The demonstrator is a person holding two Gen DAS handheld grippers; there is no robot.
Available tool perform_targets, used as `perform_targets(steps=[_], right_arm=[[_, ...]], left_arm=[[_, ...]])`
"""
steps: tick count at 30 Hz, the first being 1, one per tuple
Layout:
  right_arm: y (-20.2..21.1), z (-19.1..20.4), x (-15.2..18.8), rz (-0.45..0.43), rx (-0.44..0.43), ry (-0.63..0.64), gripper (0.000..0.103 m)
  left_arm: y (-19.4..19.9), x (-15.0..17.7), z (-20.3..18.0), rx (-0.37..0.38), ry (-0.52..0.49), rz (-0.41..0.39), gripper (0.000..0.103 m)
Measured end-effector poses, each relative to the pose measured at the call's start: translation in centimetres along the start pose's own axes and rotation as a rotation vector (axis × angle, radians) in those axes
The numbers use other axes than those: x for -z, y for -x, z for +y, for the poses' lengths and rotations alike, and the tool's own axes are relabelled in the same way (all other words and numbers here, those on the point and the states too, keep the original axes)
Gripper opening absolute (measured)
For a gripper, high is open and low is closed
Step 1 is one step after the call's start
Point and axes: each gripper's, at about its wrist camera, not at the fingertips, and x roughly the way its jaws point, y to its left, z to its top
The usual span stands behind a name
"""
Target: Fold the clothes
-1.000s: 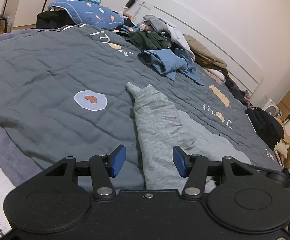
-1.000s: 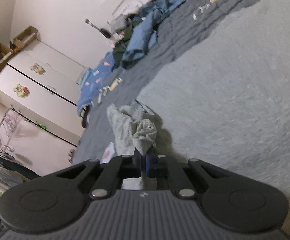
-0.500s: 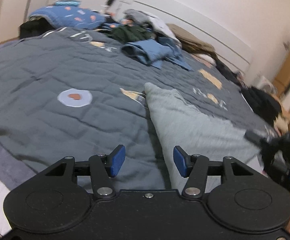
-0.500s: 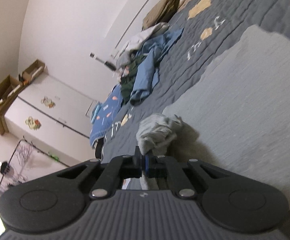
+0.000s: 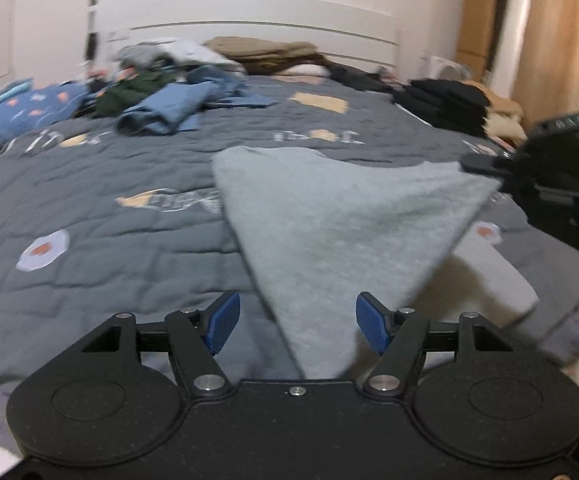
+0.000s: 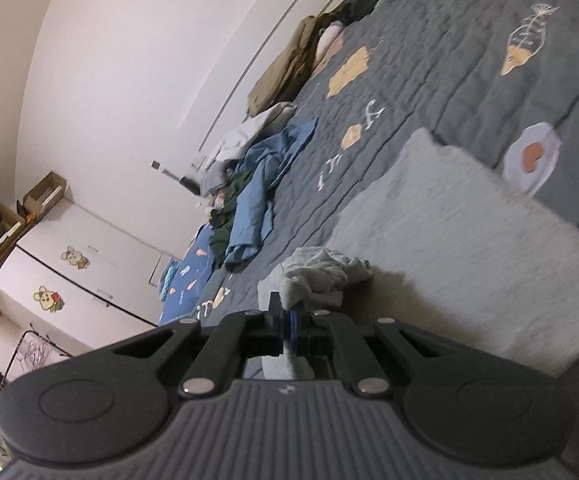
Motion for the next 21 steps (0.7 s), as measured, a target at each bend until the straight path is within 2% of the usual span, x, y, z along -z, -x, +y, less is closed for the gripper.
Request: perform_targets(steps=[6,15,19,21], right_arm=[[1.7,-1.8,-1.0,-0.021,0.03,-0.024,0.003],[4.4,-4.1,-2.8,-0.08,0.045,-0.057,0.003],[4.5,-5.1,-3.3,-0.065,0.066,-0.062,0.003],[4.0,-5.7,-3.3,-0.028,0.083,-0.061,0.003]], left_arm=[[-1.2,0.6,-3.8,0.006,-0.148,0.007,0.064],[-3.0,2.3,-8.1,-0.025,-0.388,0.024,0.064],[-3.4,2.8,-9.1,-0.071,-0.452,0.011,0.064],[-3.7,3.0,-9.4,-0.102,-0.481,0.004,0.064]])
